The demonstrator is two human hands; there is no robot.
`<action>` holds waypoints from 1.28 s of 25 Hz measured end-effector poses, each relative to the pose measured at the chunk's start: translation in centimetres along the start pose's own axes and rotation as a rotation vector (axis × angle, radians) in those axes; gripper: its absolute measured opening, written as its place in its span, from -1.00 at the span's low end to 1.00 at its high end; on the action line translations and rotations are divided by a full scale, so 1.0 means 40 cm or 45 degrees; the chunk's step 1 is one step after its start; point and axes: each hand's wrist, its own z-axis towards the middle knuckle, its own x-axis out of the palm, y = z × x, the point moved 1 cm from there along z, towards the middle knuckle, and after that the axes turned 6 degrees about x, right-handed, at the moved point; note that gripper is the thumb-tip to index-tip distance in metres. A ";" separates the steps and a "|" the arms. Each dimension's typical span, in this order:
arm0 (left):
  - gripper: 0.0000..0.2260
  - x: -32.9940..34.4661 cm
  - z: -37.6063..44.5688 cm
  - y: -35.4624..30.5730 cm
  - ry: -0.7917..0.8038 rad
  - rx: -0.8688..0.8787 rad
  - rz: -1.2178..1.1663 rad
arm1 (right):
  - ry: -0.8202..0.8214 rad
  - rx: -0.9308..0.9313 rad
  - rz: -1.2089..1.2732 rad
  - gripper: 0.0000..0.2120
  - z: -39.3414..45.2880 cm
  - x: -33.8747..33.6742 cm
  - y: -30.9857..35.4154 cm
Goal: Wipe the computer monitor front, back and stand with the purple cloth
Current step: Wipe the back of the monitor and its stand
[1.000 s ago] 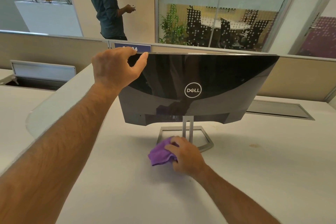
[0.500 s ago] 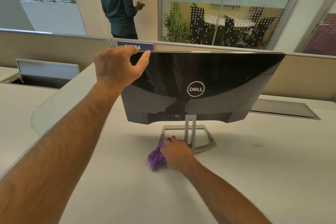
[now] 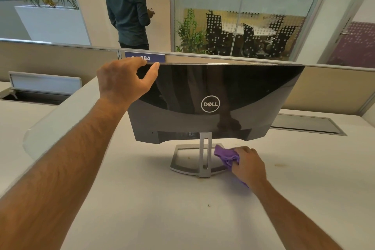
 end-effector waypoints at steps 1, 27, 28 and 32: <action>-0.49 0.001 0.001 0.000 0.003 -0.005 0.003 | 0.126 0.050 -0.104 -0.48 0.001 0.011 -0.010; -0.55 -0.002 -0.001 0.006 0.028 0.065 0.039 | -0.982 -0.664 -0.125 -0.54 0.125 -0.166 0.131; -0.55 -0.002 -0.001 0.006 0.032 0.066 0.039 | -0.974 -0.585 -0.091 -0.55 0.129 -0.174 0.093; -0.56 -0.005 0.001 0.001 0.025 0.075 0.035 | -0.880 -0.307 0.048 -0.51 0.135 -0.205 -0.022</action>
